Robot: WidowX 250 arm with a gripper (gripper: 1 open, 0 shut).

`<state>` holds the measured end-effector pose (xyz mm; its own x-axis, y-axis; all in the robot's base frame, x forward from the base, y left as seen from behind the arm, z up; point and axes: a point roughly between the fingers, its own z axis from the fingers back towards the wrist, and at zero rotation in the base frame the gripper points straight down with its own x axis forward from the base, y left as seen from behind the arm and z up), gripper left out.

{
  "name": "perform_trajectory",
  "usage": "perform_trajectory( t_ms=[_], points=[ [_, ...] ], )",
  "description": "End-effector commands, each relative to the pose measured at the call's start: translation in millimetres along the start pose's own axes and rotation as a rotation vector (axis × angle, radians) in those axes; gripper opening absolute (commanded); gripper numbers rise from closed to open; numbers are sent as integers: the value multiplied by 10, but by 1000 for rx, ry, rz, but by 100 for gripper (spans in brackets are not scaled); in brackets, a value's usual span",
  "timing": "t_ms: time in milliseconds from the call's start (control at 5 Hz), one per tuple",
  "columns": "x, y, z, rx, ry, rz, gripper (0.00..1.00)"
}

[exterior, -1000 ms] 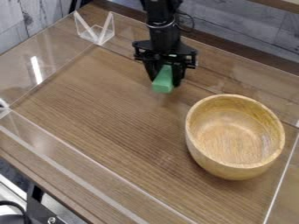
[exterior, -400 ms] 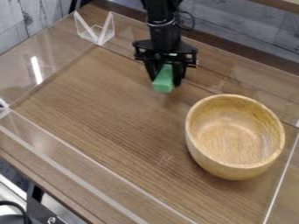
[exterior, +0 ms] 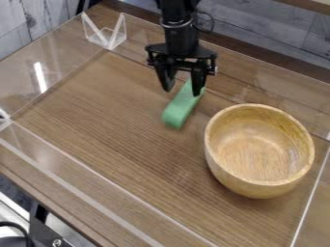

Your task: Move green stick from inside the wooden bowl to the table next to it

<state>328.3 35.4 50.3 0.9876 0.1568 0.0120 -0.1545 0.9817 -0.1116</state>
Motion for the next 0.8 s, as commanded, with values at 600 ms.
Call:
perform_trajectory(
  t_ms=[600],
  points=[
    [47,78,-45,26,-14,23,100]
  ],
)
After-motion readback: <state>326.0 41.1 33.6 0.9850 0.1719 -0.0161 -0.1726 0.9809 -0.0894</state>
